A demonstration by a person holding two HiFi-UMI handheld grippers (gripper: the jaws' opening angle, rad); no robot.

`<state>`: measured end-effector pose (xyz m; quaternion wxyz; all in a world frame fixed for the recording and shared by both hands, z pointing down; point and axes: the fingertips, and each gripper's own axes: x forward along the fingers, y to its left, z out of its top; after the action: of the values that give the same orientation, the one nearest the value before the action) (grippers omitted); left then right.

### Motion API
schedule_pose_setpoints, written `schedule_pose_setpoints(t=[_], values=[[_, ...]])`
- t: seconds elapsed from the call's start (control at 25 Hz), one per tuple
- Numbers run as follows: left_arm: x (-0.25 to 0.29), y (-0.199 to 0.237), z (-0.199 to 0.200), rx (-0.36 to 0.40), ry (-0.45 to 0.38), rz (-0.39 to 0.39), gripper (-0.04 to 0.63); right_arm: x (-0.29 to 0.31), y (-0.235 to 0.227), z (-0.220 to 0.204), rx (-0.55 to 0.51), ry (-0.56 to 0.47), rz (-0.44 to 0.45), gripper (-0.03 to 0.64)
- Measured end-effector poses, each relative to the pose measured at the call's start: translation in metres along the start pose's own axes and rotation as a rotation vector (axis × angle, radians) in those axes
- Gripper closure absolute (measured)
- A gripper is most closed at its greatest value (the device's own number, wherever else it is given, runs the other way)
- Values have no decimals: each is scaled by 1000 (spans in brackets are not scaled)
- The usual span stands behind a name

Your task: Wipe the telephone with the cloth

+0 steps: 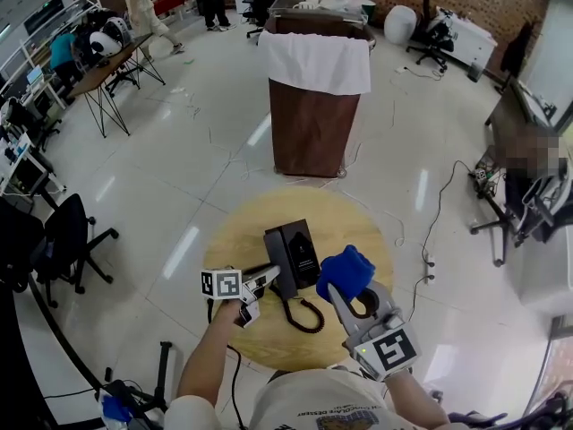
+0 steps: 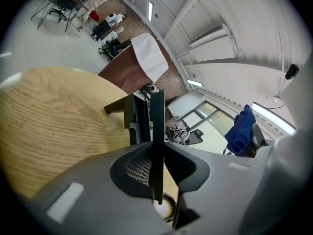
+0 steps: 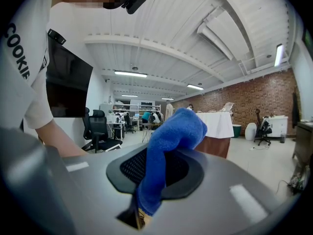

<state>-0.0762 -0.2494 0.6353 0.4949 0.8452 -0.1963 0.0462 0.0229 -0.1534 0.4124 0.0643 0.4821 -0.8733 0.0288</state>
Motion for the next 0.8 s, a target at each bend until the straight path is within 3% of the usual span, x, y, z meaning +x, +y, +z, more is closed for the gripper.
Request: schedule_pose_setpoints(t=[0.52,0.8], values=[[18,25,3,-107,-21,-28,534,8,7,-13,9,48,1,557],[21,31,3,-120,-30,-11,527,11,9,-17,6,66,8,557]])
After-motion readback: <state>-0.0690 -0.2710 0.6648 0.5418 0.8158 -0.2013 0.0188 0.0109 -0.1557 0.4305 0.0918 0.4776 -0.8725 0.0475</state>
